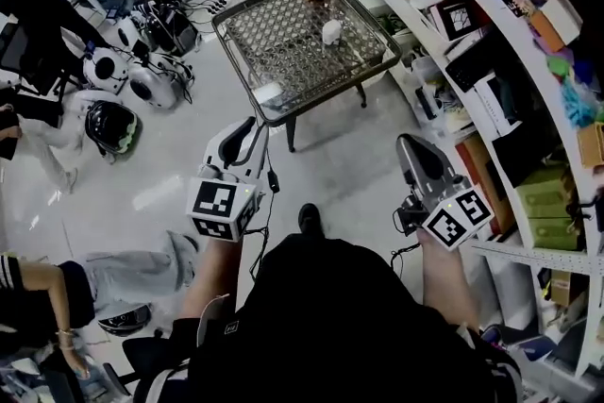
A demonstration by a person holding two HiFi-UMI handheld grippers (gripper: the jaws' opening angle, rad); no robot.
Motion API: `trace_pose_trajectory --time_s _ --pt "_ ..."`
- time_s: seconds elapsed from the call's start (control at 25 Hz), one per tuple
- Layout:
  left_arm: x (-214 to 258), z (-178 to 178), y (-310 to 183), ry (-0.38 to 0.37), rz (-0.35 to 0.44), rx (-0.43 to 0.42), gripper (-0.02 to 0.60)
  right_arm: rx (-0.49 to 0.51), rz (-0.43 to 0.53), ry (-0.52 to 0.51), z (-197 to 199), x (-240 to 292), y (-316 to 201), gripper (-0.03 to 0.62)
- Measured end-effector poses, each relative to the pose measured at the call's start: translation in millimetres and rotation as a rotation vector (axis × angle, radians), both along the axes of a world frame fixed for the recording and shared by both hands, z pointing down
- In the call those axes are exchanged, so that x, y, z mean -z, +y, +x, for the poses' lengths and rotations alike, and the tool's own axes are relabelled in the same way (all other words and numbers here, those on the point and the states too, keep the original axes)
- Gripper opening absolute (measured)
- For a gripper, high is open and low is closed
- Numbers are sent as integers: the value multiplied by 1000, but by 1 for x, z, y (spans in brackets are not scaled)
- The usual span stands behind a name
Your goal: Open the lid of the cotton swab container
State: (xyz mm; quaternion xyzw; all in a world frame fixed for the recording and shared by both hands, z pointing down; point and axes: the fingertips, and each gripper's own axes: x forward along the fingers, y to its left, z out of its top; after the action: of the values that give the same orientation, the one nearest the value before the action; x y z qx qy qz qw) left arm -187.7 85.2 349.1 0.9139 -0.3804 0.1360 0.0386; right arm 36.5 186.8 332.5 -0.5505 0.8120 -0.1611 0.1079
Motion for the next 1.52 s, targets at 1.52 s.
trace_pose_trajectory --time_s 1.52 --pt "-30 24 -175 -23 -49 48 78 70 -56 -66 29 -37 -206 9"
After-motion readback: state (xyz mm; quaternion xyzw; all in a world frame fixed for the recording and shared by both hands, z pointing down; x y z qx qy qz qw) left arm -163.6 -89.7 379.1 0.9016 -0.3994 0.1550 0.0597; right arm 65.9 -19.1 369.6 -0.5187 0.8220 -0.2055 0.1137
